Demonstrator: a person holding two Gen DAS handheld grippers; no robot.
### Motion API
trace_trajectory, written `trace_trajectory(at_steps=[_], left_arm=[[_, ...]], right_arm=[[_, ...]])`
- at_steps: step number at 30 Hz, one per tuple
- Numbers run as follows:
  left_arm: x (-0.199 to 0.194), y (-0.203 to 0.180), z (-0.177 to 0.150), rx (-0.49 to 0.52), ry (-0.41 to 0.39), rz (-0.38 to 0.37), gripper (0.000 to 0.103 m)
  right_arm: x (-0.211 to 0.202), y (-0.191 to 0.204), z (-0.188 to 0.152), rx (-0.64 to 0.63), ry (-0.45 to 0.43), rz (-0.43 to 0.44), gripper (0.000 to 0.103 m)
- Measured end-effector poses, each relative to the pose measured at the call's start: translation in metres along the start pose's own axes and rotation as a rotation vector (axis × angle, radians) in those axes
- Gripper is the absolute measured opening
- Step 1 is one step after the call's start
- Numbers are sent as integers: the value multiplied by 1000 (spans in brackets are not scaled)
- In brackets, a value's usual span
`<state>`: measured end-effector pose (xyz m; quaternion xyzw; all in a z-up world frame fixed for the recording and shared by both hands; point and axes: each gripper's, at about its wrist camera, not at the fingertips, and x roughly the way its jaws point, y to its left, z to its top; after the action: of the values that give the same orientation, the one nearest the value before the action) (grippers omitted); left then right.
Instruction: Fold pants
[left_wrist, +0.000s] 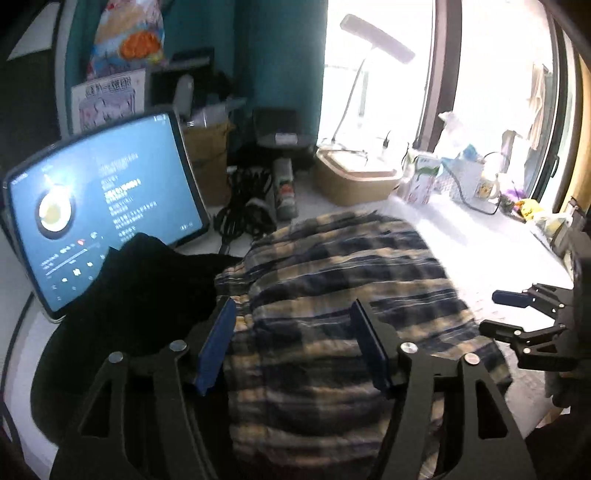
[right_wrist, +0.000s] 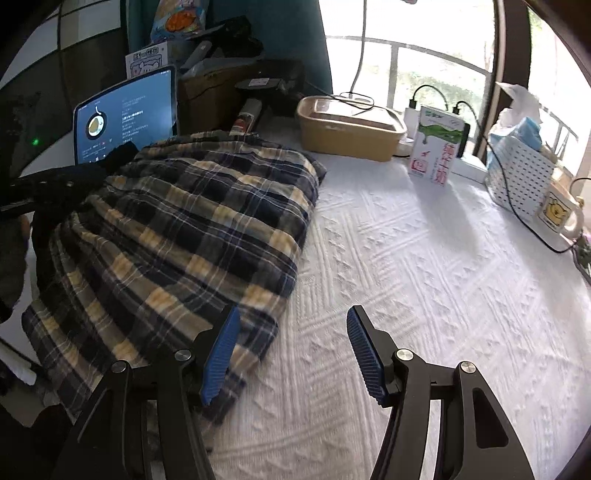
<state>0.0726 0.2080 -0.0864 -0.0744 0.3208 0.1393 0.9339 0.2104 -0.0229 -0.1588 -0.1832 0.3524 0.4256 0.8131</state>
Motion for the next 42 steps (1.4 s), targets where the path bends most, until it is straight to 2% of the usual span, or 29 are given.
trace_trajectory(at_steps=[2,11,18,21,29,33,37,42], left_arm=[[-9,-6,-3,-3,-19,-9,75],[-31,-46,-28,66,-45,-33,89],[-47,-62,-40,45,-76,-56,94],[-54,-71,-43,79,-84,-63,95],[-90,-86,-46,71,-200,-83,95],[-105,-98,-45,79,-262,-99,96],[-120,-110,-41,81,-322,-97,101],[-140,-114,-34,42,-400,-96,102]], right_arm=[[-7,-1,-3,4,-9,-8,63],[-42,1,-22,20,-52,-46,64],[-76,2,-36,50,-104,-81,71],[-90,2,-39,59,-128,-97,73],[-136,2,-47,87,-217,-132,79],[-165,-1,-50,97,-291,-166,81],[-193,-2,-49,110,-361,-216,87],[-226,-1,-50,116,-445,-271,96]])
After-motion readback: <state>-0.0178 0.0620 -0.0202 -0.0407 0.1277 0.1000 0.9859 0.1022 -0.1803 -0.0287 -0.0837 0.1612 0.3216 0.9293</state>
